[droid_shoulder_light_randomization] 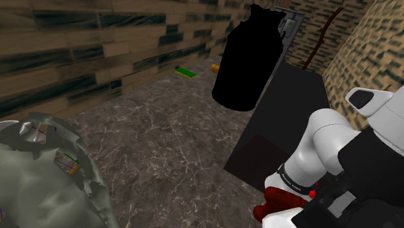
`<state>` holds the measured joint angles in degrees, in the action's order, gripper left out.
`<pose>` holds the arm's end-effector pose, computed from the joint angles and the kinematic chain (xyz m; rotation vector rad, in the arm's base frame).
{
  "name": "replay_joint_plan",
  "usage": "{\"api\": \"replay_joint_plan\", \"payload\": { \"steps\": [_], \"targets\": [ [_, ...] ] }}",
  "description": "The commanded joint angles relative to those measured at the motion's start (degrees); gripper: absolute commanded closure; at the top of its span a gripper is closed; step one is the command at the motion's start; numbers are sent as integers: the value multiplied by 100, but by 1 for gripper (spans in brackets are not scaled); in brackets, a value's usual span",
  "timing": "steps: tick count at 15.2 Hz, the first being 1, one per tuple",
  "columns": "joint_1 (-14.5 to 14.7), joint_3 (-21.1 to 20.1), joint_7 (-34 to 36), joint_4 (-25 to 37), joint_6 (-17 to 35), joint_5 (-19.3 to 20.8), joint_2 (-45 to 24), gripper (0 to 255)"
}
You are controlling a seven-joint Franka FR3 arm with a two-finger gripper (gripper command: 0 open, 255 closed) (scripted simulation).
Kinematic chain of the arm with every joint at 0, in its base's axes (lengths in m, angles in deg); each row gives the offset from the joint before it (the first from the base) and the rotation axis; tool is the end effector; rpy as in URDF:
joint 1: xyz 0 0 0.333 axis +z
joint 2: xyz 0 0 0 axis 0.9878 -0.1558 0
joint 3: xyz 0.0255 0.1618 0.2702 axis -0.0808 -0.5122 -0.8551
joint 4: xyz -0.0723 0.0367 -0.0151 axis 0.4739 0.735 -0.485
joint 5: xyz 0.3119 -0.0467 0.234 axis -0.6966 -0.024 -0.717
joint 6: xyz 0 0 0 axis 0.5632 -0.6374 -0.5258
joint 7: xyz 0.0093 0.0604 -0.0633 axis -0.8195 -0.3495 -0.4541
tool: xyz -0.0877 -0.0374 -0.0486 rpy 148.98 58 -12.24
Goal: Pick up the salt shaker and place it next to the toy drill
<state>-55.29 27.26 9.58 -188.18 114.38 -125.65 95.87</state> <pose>0.0011 0.3358 0.5223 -3.0481 0.3433 -0.0316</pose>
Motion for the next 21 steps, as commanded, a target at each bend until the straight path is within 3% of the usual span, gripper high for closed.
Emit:
{"api": "replay_joint_plan", "payload": {
  "steps": [1,21],
  "targets": [
    [32,-88,-10,-138,110,-83,38,255],
    [308,-1189,-186,-1368,1310,-1093,126,255]
  ]
}}
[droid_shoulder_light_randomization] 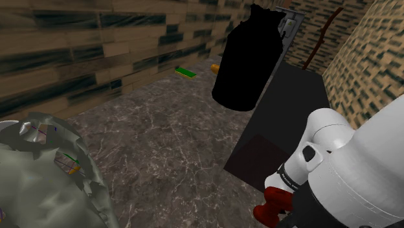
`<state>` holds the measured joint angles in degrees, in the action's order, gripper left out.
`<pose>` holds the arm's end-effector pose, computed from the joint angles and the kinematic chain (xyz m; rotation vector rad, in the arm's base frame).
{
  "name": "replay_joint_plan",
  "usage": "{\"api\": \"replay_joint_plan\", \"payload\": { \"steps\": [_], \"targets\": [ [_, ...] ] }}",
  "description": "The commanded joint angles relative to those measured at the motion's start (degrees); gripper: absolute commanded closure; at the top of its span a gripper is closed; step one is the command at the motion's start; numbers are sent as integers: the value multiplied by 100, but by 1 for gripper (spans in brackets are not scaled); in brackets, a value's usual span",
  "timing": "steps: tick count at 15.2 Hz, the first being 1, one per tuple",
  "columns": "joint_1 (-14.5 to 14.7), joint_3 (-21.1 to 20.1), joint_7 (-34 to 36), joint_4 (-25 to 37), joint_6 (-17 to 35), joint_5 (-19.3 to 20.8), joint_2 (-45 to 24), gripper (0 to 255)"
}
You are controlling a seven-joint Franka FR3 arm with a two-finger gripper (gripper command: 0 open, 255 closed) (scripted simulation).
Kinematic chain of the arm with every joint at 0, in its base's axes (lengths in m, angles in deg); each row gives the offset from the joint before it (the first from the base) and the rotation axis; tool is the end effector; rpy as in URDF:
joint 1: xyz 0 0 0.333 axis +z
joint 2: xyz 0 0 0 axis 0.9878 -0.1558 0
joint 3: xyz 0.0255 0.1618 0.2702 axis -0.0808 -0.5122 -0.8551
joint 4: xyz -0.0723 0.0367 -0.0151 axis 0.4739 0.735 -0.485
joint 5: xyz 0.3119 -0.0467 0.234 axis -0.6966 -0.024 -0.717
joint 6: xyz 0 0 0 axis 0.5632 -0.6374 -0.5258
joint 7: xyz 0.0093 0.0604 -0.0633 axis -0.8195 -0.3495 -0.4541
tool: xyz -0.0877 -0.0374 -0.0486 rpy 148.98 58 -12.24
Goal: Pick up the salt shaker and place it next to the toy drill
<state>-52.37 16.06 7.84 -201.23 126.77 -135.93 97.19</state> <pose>0.0006 0.3366 0.4122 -3.0480 0.3433 -0.0316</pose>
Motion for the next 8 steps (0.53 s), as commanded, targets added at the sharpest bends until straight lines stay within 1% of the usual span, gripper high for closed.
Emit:
{"api": "replay_joint_plan", "payload": {
  "steps": [1,6,8],
  "targets": [
    [24,-138,-23,-112,138,-128,-18,255],
    [50,-509,-85,-341,484,-457,-111,255],
    [53,-507,-83,-341,486,-455,-113,255]
  ]
}}
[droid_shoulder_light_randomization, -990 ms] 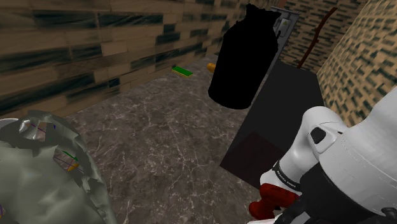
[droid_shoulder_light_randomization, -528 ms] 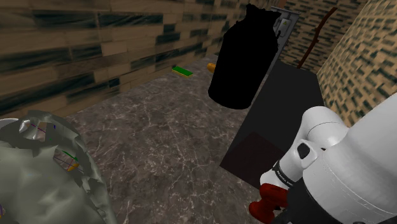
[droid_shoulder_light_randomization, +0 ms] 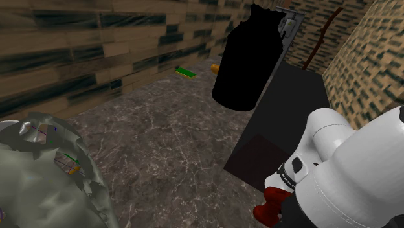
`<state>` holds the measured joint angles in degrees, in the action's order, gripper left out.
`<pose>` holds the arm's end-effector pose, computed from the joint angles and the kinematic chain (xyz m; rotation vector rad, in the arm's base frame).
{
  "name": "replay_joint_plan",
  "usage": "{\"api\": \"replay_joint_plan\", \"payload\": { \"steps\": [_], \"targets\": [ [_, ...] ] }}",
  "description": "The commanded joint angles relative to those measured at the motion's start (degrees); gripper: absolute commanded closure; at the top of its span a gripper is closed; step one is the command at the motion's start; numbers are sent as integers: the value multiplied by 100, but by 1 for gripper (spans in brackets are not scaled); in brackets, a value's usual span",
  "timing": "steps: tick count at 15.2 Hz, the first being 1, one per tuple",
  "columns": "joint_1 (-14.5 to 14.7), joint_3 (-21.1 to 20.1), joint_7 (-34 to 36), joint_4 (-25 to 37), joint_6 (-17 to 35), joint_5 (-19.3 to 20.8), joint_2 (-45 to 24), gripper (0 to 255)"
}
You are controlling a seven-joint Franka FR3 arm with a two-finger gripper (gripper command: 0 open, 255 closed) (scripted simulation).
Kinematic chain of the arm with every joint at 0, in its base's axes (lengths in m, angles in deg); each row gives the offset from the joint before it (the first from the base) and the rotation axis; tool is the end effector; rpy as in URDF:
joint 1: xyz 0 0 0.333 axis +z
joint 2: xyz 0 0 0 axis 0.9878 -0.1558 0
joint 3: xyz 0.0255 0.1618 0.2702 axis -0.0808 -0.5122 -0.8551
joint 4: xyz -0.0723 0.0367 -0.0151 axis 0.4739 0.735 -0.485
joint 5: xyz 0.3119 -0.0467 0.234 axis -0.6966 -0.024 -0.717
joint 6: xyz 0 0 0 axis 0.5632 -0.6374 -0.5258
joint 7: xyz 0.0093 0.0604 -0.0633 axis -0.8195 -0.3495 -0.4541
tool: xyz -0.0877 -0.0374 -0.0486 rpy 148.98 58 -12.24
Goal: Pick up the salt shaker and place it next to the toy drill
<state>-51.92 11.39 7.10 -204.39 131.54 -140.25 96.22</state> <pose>0.0010 0.3367 0.3780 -3.0412 0.3451 -0.0347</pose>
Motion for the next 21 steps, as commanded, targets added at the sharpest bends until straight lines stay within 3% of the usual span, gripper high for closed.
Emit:
{"api": "replay_joint_plan", "payload": {
  "steps": [1,5,6,11,15,21],
  "targets": [
    [8,-39,-8,-25,11,-22,-19,255],
    [13,-36,-4,-26,17,-16,-26,255],
    [16,-34,2,-22,12,-14,-24,0],
    [13,-36,-4,-26,17,-16,-27,0],
    [12,666,119,378,-648,586,169,0],
    [11,665,119,378,-648,585,170,0]
  ]
}}
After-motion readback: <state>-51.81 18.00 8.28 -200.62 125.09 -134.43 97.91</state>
